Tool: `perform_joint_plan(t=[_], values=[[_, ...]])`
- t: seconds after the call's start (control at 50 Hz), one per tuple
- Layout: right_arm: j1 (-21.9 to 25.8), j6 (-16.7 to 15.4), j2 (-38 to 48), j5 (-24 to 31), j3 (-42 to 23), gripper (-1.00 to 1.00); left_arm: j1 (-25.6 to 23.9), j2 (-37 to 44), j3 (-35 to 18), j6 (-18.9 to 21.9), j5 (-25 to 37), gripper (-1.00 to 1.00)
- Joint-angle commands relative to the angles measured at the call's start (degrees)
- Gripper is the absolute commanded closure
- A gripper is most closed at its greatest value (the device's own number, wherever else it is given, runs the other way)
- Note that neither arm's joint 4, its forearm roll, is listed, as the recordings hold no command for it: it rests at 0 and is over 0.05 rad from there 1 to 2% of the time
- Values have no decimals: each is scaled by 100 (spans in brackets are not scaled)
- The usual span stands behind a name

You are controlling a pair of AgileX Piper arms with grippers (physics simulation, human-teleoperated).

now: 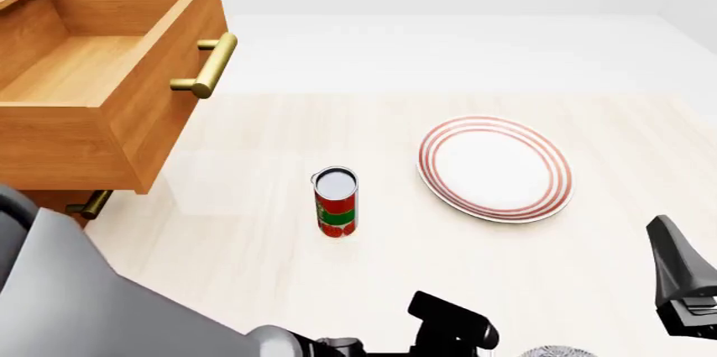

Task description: Put the bowl in the top drawer of the cabinet.

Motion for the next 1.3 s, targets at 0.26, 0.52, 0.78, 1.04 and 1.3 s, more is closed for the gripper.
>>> perform_joint_plan(t=[0.26,0.52,0.78,1.04,1.3], values=[[-1,1,0,1,0,-100,532,-190,-51,282,416,100],[-1,-3,0,1,0,-100,835,-610,-55,423,850,100],[0,1,0,0,0,-100,1087,-1182,-233,672,1557,100],[0,0,0,0,0,-100,1343,-1734,-484,771,2286,100],[0,0,0,0,0,-100,1589,-2200,-715,801,2884,100]])
